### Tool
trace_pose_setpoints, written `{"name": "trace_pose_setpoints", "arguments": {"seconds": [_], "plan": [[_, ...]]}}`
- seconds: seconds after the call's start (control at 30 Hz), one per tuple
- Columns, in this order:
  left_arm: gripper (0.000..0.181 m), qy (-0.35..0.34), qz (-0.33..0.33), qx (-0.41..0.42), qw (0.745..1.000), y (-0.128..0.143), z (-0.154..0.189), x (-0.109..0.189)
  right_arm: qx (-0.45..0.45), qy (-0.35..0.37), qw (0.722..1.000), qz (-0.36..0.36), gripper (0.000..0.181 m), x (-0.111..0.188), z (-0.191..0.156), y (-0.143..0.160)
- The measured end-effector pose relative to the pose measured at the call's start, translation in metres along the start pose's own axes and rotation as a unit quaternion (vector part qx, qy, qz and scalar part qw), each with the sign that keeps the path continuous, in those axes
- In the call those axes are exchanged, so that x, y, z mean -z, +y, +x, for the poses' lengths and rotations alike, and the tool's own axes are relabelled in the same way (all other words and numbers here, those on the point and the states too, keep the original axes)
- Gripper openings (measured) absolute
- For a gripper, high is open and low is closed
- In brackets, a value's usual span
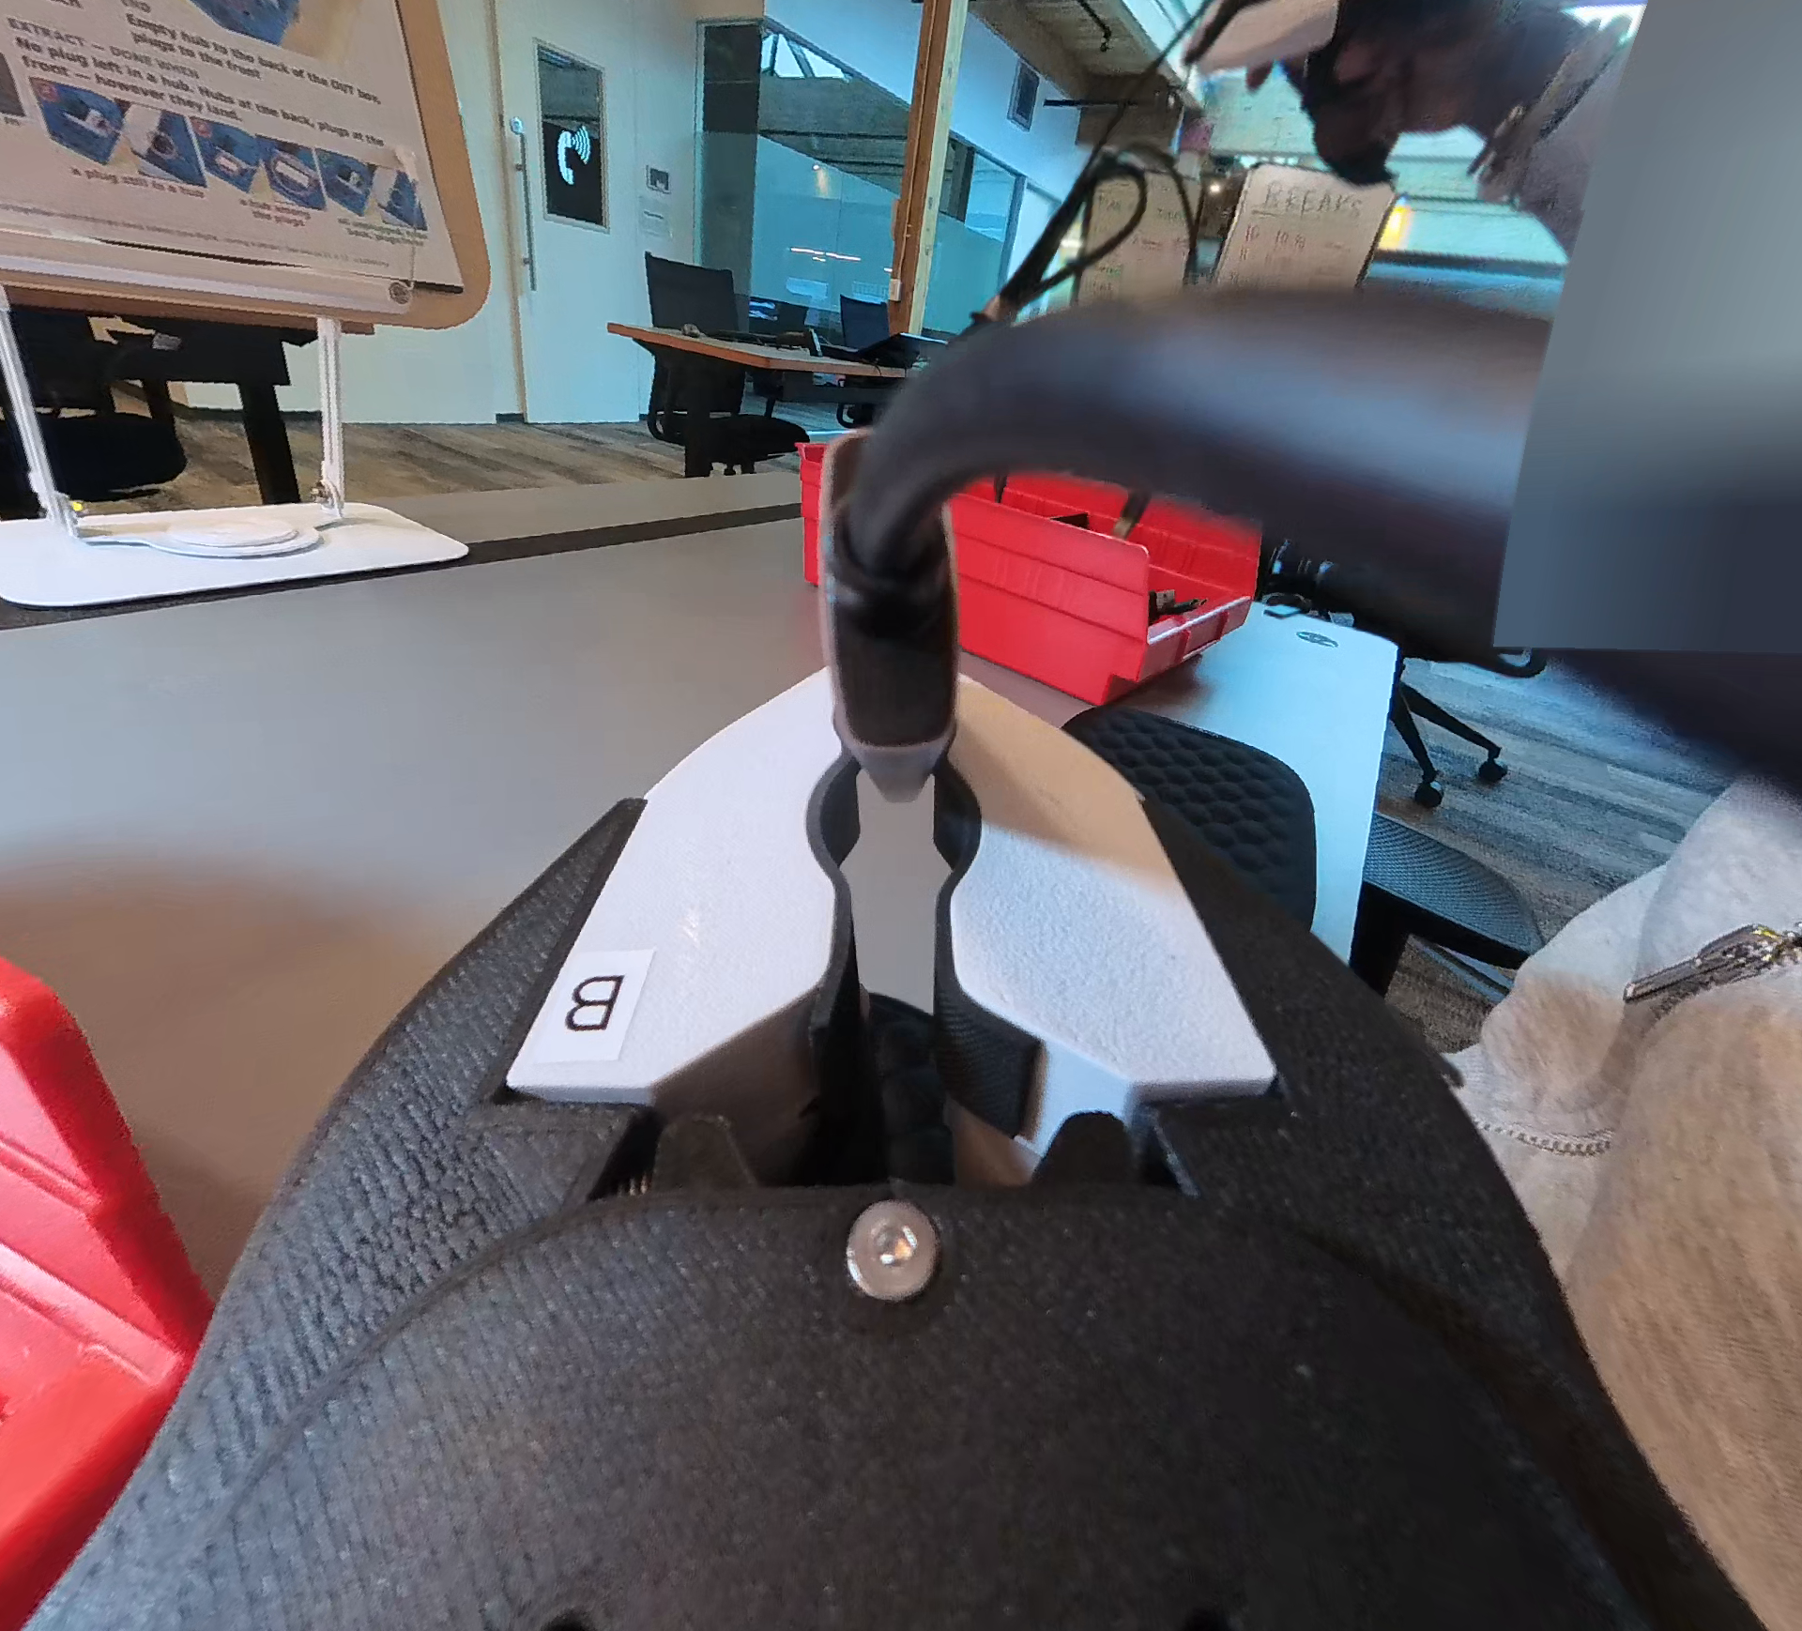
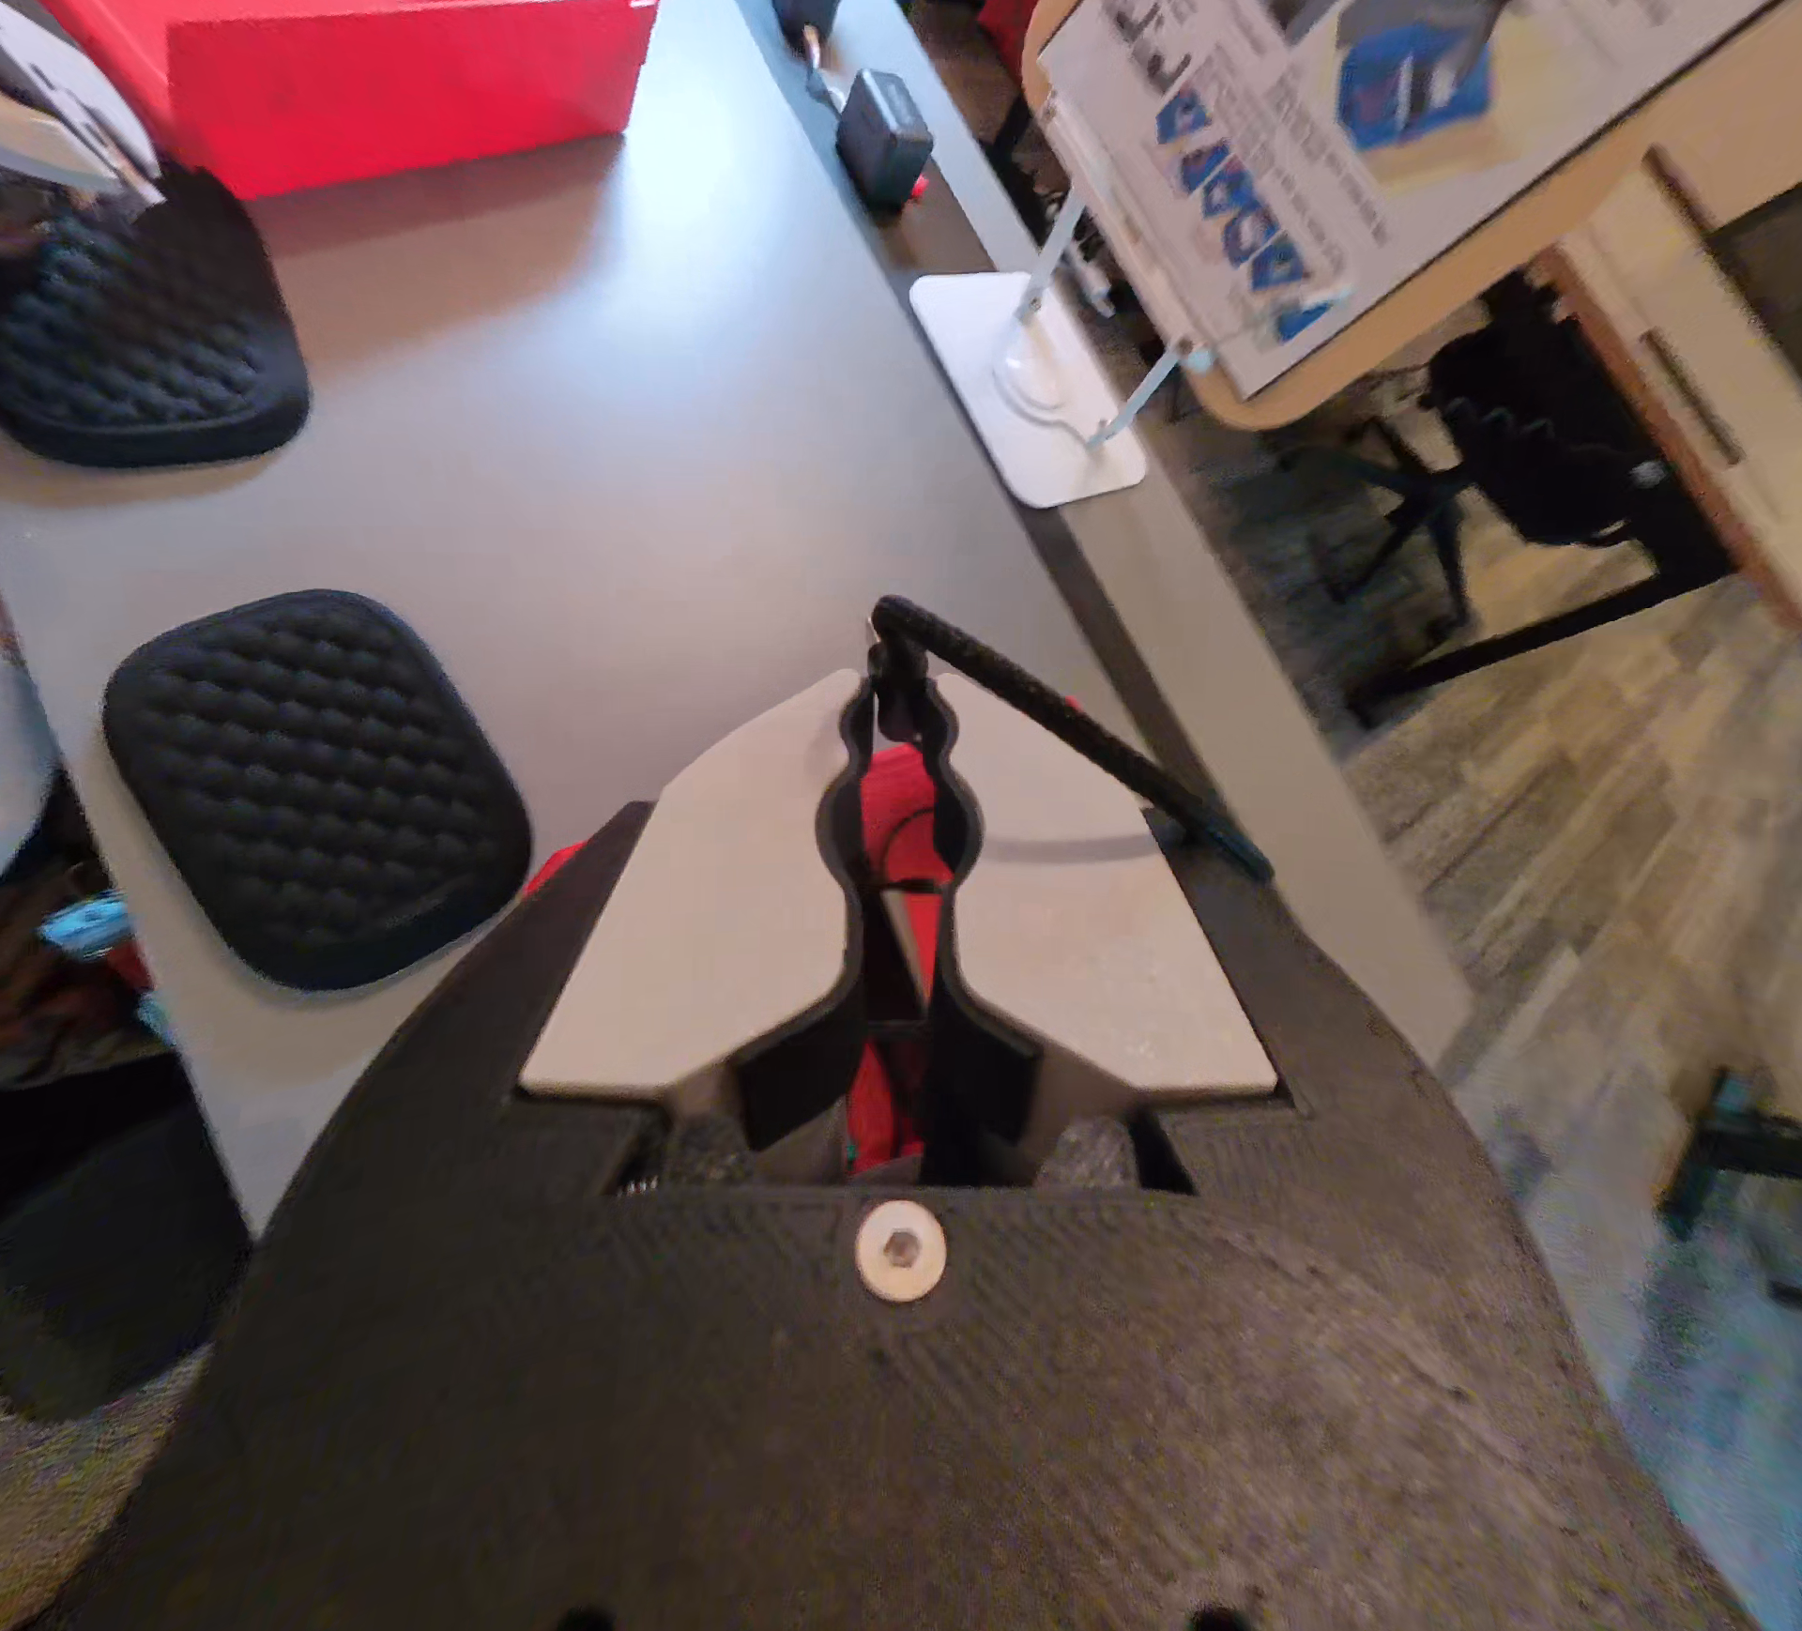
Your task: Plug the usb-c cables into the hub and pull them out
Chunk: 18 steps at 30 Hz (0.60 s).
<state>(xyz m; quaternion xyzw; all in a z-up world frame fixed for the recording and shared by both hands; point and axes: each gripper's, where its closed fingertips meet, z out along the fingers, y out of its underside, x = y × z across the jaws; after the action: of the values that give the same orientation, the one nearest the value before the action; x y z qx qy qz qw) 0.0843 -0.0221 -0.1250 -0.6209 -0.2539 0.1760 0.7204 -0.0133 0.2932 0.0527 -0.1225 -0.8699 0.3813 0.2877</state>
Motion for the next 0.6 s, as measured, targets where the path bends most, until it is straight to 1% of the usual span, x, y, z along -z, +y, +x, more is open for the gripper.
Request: {"name": "trace_pose_setpoints", "arguments": {"seconds": [0.07,0.13,0.23,0.27,0.33,0.4,0.47,0.53,0.6], "plan": [[0.01,0.001,0.002,0.002,1.0,-0.001,0.0,0.0,-0.026,-0.033,0.999,0.001,0.009,0.0,-0.012,0.023],[0.01,0.001,0.001,0.004,1.0,0.0,-0.001,0.0,-0.039,-0.096,0.995,-0.006,0.009,0.004,-0.034,0.049],[0.01,0.0,-0.004,0.001,1.0,0.001,0.0,-0.001,-0.087,-0.162,0.98,-0.071,0.009,0.009,-0.054,0.103],[0.01,0.0,-0.006,0.0,1.0,0.001,0.0,-0.001,-0.113,-0.19,0.97,-0.1,0.009,0.01,-0.061,0.121],[0.01,-0.001,-0.01,-0.005,1.0,0.002,0.001,-0.002,-0.161,-0.211,0.951,-0.157,0.009,0.008,-0.068,0.157],[0.01,-0.002,-0.014,-0.009,1.0,0.003,0.001,-0.003,-0.205,-0.237,0.923,-0.223,0.009,0.006,-0.078,0.187],[0.01,-0.002,-0.021,-0.013,1.0,0.005,0.002,-0.004,-0.208,-0.207,0.916,-0.273,0.009,-0.001,-0.076,0.209],[0.01,-0.003,-0.027,-0.017,0.999,0.006,0.002,-0.006,-0.171,-0.174,0.923,-0.296,0.009,-0.009,-0.074,0.218],[0.01,-0.002,-0.032,-0.022,0.999,0.007,0.003,-0.007,-0.136,-0.121,0.932,-0.314,0.01,-0.019,-0.067,0.223]]}}
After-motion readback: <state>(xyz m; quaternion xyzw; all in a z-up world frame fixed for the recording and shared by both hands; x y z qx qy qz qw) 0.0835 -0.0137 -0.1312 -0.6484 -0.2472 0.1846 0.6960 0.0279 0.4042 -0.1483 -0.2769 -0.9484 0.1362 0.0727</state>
